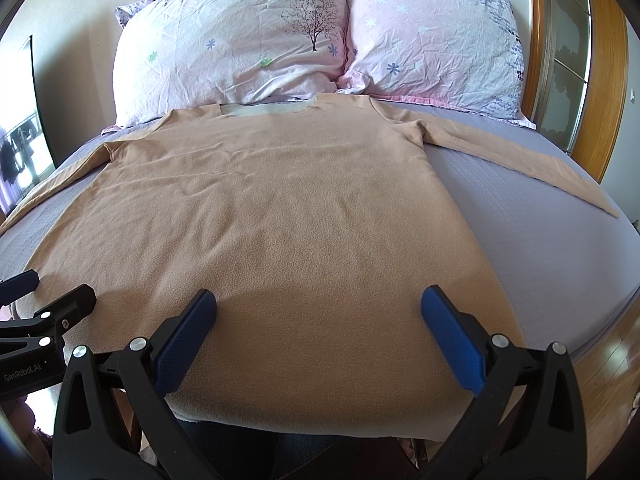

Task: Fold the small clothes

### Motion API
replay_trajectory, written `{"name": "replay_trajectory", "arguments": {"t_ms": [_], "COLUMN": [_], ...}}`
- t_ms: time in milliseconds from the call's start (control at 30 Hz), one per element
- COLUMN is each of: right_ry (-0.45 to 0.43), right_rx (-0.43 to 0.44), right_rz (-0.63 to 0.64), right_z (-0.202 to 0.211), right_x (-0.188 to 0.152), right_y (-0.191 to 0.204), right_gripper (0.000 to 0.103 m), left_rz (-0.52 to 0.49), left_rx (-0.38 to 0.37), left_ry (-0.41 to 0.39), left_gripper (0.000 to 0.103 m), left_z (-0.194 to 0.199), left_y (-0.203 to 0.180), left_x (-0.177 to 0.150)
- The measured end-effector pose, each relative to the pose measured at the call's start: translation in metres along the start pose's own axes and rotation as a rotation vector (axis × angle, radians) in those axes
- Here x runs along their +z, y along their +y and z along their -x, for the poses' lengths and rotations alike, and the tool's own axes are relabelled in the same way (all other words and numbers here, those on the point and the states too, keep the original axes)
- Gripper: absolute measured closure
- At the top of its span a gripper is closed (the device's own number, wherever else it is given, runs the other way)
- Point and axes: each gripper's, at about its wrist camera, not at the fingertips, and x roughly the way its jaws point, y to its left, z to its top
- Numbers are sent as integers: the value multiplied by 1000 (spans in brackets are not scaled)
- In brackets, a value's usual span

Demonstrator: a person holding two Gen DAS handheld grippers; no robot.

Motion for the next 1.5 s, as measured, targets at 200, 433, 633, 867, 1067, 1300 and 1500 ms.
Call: {"name": "replay_trajectory", "arguments": {"t_ms": [200,433,633,867,1067,1300,1500], "right_ry": [-1,-8,-50,-54,-8,34,3], "right_rx": [0,0,6,155,-85,-202,-232], "right_rz": [-1,-1,0,-86,-599,-1105,-1148], "right_z": [0,1,6,-3,-17,-58,-79], "right_x": [0,-1,3,32,85,79,81], "right_y": [0,-3,-6,-66,-249,-398,-428], "right_gripper": [1,1,1,1,10,44,79], "left_rz": [0,0,-2,-35,39,100,274], "left_rx": [0,0,0,-28,-199,-353,-407], "left_ry": [-1,-2,-6,-42,-65,-127,-169], "left_gripper": [2,2,2,2,2,2,2], "left_z": [0,0,0,5,-5,-18,-20], "left_y": [0,0,0,1,28,56,106], "left_x": [0,0,0,4,29,59,70]}}
